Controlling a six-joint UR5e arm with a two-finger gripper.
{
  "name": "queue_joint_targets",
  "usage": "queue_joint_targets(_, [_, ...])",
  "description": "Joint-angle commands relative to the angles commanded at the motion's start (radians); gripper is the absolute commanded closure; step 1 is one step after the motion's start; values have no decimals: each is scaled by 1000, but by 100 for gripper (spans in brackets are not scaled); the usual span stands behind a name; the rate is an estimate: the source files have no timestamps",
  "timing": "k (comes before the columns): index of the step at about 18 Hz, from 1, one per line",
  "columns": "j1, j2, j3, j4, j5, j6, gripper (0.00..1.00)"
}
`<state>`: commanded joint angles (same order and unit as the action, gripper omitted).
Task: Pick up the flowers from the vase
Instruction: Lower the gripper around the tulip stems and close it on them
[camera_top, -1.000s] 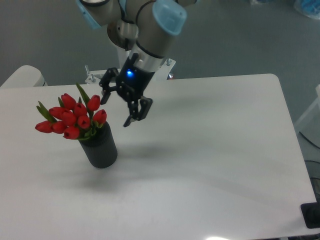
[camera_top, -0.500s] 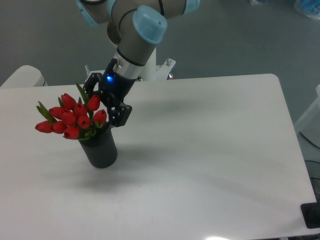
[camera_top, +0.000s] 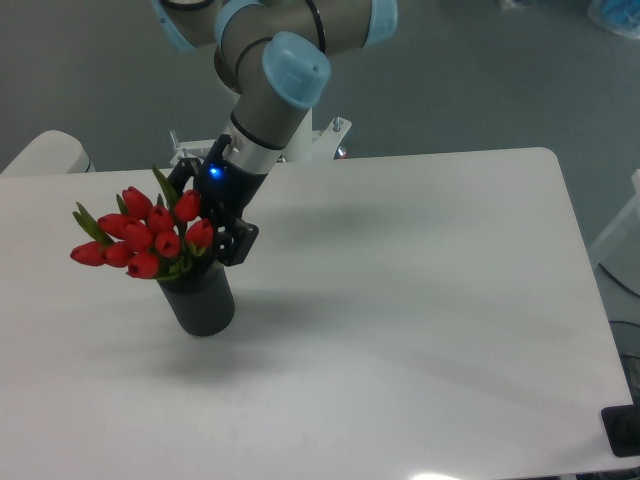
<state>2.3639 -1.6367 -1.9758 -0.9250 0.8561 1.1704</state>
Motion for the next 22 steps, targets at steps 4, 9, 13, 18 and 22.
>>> queue_joint_targets(4, [2,-29,2,0,-37,0,0])
queue_joint_targets(9, [11,-42,5,0,-103,-2,0])
queue_joint_targets(13, [17,-42,5,0,-112,-6,0])
queue_joint_targets(18, [43,-42,3,3,-120,6,44])
queue_joint_targets(22, [57,-42,2,3,-121,8,56])
